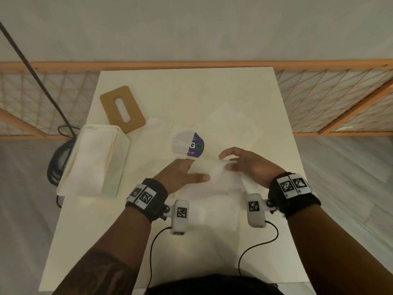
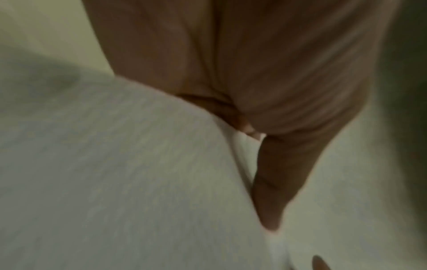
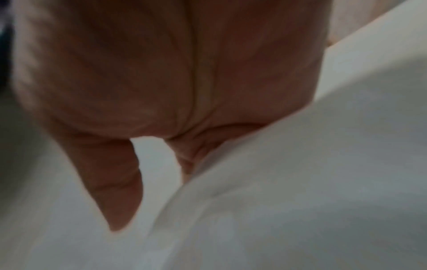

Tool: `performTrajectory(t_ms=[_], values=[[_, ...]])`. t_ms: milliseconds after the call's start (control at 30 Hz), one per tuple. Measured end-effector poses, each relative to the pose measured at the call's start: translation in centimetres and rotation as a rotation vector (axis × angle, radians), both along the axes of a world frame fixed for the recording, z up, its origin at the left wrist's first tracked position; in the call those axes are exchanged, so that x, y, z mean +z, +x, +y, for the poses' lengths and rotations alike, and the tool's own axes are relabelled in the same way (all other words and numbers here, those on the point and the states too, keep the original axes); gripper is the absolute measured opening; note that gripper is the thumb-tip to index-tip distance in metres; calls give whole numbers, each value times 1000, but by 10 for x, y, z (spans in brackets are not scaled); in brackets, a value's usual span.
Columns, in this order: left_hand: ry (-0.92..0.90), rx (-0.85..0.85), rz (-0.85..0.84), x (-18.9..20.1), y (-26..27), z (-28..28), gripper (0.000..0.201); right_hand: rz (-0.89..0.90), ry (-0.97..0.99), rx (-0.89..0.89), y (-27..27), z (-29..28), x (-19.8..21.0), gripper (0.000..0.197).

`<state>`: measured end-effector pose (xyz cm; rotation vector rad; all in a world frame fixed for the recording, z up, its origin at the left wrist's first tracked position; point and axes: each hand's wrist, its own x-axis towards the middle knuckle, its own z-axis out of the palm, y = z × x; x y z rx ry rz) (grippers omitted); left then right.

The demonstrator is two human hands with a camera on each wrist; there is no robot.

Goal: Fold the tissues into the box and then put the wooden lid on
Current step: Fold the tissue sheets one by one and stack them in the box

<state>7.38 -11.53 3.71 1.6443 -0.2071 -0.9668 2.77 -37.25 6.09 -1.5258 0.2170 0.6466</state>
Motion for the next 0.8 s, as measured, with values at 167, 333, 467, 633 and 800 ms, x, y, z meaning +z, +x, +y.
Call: performTrajectory(t_ms=[167,333,467,633,800], values=[[-57,419,83,-19,-7,19,34,296,151,-214,-24,-13,-31,79],[-31,534,115,-33,-13,36,24,270,215,-245,-39,11,-50,50],[-83,592,286,-36,-14,39,24,279,230,-397,-41,24,-62,40],[-69,527,230,-38,-15,39,36,170,183,-428,-47,18,-59,31],[115,333,18,-44,-12,41,25,29,-10,-390,-55,8,-56,20]])
